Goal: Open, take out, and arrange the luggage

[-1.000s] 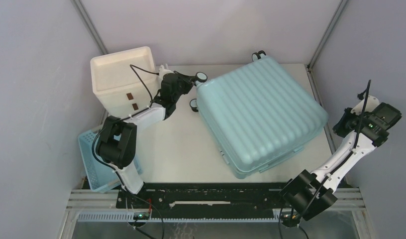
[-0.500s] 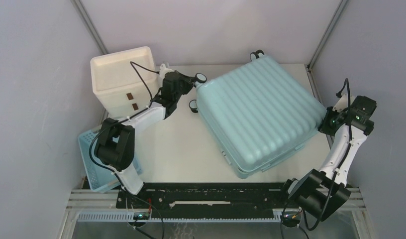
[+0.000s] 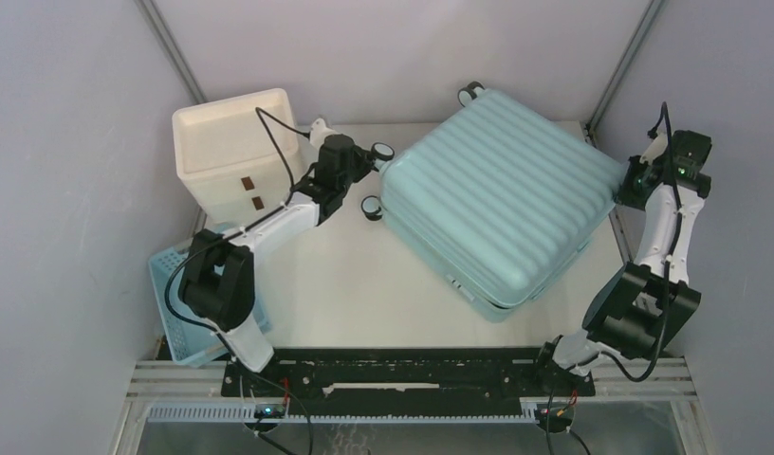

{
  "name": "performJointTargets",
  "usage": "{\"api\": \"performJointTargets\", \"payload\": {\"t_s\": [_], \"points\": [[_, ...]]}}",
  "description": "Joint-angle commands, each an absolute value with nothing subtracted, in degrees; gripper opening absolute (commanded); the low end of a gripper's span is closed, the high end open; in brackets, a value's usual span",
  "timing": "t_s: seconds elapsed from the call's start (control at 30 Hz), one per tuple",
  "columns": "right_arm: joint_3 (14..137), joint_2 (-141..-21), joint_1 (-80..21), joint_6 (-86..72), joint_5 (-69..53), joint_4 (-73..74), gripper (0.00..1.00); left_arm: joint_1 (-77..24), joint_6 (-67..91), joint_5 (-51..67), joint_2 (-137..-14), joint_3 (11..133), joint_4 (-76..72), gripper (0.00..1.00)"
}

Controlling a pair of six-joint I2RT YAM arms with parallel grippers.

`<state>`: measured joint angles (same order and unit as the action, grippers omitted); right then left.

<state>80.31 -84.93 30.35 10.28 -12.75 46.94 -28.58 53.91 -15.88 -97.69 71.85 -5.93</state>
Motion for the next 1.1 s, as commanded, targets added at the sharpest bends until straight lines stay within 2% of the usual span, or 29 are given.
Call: {"api": "performJointTargets", "payload": {"t_s": [0.0,0.07,0.17,0.23,0.33,0.47,0.6,0.73,0.8,0.9,1.0,1.07], "points": [[88.3,-86.7,25.1,9.0,-28.9,43.9,0.28,-38.9,48.7,-3.2,-90.2,72.4,-7.8,0.0],[89.3,-85.6,26.9,13.2,-29.8,46.3,0.35,-39.5,48.1,-4.7,-87.5,69.8,-7.1,0.0],[90.0,-82.3,30.2,19.8,-30.5,50.8,0.55,-40.4,47.5,-6.3,-83.6,66.0,-6.3,0.0],[89.9,-79.5,32.0,23.8,-31.6,53.2,0.65,-41.4,47.2,-6.8,-81.8,64.2,-5.9,0.0],[89.3,-74.8,32.4,28.2,-32.3,55.9,0.75,-43.3,46.2,-6.7,-80.2,62.5,-4.6,0.0],[88.6,-69.8,28.5,32.6,-37.7,61.2,0.8,-45.4,45.0,-5.9,-77.7,60.7,-2.4,0.0],[86.2,-64.6,18.2,36.4,-47.7,65.4,0.81,-46.7,42.8,-4.6,-74.5,59.2,1.9,0.0],[83.8,-60.6,5.4,39.7,-53.4,62.3,0.83,-48.1,41.5,-0.8,-72.5,58.3,5.1,0.0],[85.5,-62.1,1.9,42.3,-58.6,64.2,0.85,-48.9,41.6,1.7,-72.0,57.6,5.6,0.01],[89.2,-66.8,-3.6,42.9,-62.7,66.3,0.93,-49.9,41.6,4.3,-71.6,56.6,6.3,0.03],[91.5,-70.0,-10.8,45.6,-58.3,66.9,0.94,-50.3,42.5,4.9,-70.2,54.9,7.5,0.11],[92.2,-71.6,-15.1,46.0,-55.2,66.5,0.97,-50.3,42.8,2.5,-68.1,53.9,9.6,0.29]]}}
